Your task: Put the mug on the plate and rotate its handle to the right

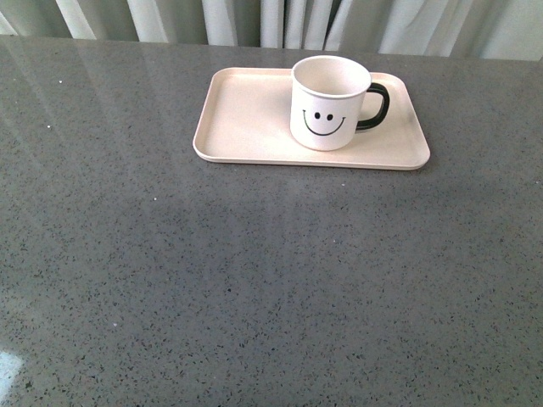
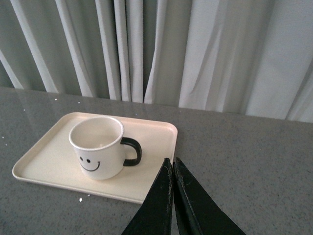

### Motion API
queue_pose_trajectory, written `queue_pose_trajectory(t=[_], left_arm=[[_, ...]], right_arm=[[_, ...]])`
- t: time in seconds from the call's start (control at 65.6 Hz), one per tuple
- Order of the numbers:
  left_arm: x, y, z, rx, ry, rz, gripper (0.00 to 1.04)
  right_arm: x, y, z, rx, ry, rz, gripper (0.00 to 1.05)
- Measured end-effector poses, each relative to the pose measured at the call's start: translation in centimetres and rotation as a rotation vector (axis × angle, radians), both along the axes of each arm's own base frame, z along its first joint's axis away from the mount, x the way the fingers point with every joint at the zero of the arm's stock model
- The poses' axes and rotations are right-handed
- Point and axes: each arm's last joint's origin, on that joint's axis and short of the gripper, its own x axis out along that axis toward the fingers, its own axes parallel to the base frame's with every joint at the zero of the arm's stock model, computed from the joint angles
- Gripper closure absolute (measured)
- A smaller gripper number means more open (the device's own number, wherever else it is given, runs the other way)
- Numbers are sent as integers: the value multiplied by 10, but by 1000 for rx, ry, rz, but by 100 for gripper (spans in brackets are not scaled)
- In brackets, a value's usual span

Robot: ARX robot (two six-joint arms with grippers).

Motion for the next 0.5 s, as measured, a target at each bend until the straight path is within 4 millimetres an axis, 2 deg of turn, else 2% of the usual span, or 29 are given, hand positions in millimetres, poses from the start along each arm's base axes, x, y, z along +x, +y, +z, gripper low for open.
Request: queue_pose_trajectory(t=[0.137,0.503], left_arm=[[0,0,0,0,0,0,9],[0,0,0,0,0,0,9]], right_arm=[[-20,0,-13,0,13,0,103],[-53,0,-10,0,4,0,103]])
